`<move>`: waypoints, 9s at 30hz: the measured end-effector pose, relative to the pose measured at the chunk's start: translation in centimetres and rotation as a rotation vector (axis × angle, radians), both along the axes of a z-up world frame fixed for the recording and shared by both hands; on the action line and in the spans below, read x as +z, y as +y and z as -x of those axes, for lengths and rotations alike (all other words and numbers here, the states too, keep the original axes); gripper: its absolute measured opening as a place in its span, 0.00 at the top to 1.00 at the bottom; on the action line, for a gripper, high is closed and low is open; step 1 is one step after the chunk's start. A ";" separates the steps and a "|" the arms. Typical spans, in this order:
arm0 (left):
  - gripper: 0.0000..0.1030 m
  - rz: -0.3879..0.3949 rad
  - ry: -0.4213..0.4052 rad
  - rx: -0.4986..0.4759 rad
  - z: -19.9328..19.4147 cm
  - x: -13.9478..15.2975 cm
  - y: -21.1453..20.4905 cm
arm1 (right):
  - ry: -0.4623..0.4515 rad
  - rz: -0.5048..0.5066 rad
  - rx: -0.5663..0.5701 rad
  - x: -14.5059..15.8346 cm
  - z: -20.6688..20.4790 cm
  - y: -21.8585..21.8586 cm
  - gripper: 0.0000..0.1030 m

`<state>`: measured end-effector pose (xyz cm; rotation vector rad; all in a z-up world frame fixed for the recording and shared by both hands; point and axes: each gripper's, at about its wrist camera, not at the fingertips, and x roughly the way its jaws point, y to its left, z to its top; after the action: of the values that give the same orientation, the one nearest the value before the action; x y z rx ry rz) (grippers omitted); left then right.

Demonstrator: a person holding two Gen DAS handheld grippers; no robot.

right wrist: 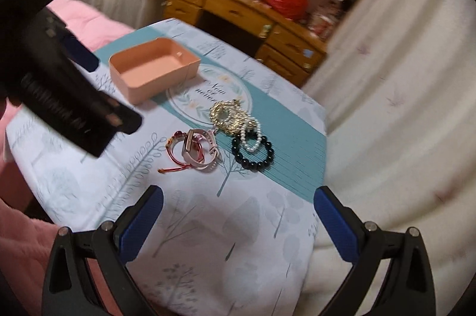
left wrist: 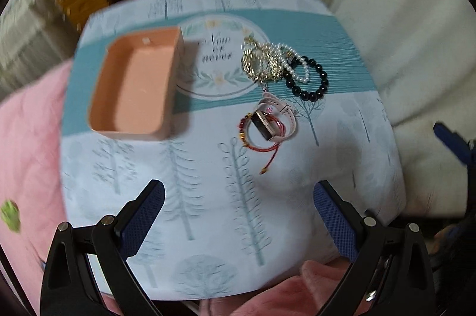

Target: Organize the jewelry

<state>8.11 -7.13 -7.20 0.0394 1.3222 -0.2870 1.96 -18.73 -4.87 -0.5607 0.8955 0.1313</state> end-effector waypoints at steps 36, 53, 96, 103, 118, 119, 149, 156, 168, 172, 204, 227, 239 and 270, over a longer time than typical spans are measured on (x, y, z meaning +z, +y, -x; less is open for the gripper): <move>0.65 0.086 0.338 0.397 -9.0 -12.7 -2.3 | 0.164 -0.242 0.764 -10.5 -11.8 -2.5 0.77; 0.88 0.145 0.410 0.269 -11.0 -13.1 0.4 | 0.125 -0.129 1.077 -11.6 -11.1 -1.3 0.83; 0.93 0.164 0.355 0.217 -9.7 -12.0 1.0 | 0.255 -0.184 0.982 -10.3 -10.9 -1.1 1.00; 0.50 0.113 0.319 0.165 -7.6 -11.1 0.8 | 0.307 -0.128 0.992 -11.4 -9.6 -0.6 0.98; 0.40 0.141 0.295 0.229 -3.0 -10.0 6.0 | 0.264 -0.113 0.990 -11.9 -7.5 0.6 0.63; 0.40 0.142 0.299 0.234 -3.3 -10.3 6.6 | 0.257 -0.115 0.986 -11.9 -7.5 0.7 0.63; 0.84 0.173 0.250 0.149 -6.4 -11.5 3.2 | 0.305 -0.167 0.865 -11.4 -8.9 0.3 0.90; 0.91 0.166 0.229 0.158 -6.0 -10.6 2.7 | 0.300 -0.210 0.827 -9.8 -8.9 -0.4 0.90; 0.91 0.181 0.182 0.170 -4.0 -6.4 6.4 | 0.272 -0.346 0.698 -5.1 -8.3 0.6 0.90; 0.91 0.187 0.154 0.168 -3.8 -4.1 10.0 | 0.255 -0.452 0.571 -3.4 -9.1 2.2 0.90; 0.43 0.077 -0.037 -0.079 -18.0 -3.6 19.2 | 0.247 -0.827 -0.380 -7.9 -15.0 12.5 0.75; 0.19 -0.034 -0.089 -0.166 -7.7 -3.0 19.4 | 0.239 -0.842 -0.675 -8.0 -6.3 6.1 0.42; 0.18 -0.035 0.022 -0.271 -2.2 -3.4 13.4 | 0.286 -0.858 -0.844 -8.6 -3.6 -3.4 0.31; 0.12 -0.061 -0.081 -0.106 -4.2 -10.2 -2.0 | 0.294 -0.743 -0.602 -9.9 -12.0 -15.8 0.53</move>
<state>12.34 -9.10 -17.38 0.1712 1.2498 -0.3317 13.97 -34.56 -14.80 0.4366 1.1773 -0.0085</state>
